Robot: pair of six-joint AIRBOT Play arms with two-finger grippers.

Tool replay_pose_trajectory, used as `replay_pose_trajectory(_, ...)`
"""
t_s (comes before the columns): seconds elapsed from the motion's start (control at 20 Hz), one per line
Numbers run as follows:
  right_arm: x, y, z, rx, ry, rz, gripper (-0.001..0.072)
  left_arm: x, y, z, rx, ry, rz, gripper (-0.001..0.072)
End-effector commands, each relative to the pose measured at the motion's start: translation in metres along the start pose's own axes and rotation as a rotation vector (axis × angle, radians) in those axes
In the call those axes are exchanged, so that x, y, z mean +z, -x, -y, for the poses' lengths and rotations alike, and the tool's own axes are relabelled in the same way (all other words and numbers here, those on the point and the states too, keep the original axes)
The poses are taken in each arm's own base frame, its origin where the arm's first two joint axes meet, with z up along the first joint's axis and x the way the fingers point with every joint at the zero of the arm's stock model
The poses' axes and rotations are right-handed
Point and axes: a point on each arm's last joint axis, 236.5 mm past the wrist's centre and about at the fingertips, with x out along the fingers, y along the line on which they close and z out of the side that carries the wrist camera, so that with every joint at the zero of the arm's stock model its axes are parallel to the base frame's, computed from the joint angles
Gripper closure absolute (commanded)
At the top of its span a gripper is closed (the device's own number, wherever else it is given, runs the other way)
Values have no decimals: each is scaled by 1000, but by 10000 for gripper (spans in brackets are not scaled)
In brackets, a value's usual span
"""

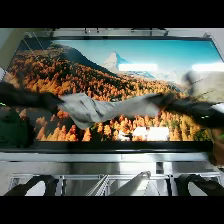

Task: Fold the shirts.

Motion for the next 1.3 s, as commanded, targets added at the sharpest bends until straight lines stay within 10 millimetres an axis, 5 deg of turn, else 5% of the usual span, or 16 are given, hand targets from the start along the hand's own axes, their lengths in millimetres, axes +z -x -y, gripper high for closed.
replay_pose_trajectory(0.0, 75, 99, -187, 65, 481, 372, 696, 56, 131, 124, 109, -386, 351, 680)
replay_pose_trajectory(0.1, 87, 139, -254, -52, 693, 531, 696, 72, 209, 181, 214, -485, 594, 679)
replay_pose_trajectory(0.2, 79, 143, -301, -105, 854, 568, 696, 62, 255, 213, 325, -564, 692, 679)
replay_pose_trajectory(0.3, 66, 133, -335, -70, 961, 545, 696, 52, 275, 222, 429, -590, 706, 679)
replay_pose_trajectory(0.45, 77, 130, -329, -97, 959, 511, 696, 57, 272, 214, 416, -577, 659, 679)
replay_pose_trajectory(0.55, 100, 132, -285, -201, 875, 458, 696, 65, 246, 196, 315, -545, 558, 679)
replay_pose_trajectory(0.7, 125, 119, -190, -285, 685, 316, 695, 75, 164, 148, 124, -440, 298, 678)
replay_pose_trajectory(0.8, 130, 101, -103, -351, 516, 206, 695, 74, 93, 95, 79, -335, 107, 677)
replay_pose_trajectory(0.9, 135, 85, 6, -448, 322, 135, 695, 67, 19, 23, 103, -198, -63, 677)
replay_pose_trajectory(1.05, 138, 73, 151, -559, 73, 106, 694, 29, -87, -73, 80, 22, -292, 674)
replay_pose_trajectory(1.1, 140, 71, 191, -576, -2, 121, 656, 15, -114, -96, 64, 81, -360, 559)
replay_pose_trajectory(1.15, 142, 66, 222, -552, -91, 138, 422, 2, -134, -115, 40, 134, -424, 268)
replay_pose_trajectory(1.2, 144, 58, 238, -490, -159, 142, 353, -10, -148, -129, 9, 204, -500, -13)
replay_pose_trajectory(1.25, 145, 51, 243, -415, -193, 126, 354, -19, -153, -137, -20, 256, -575, -1)
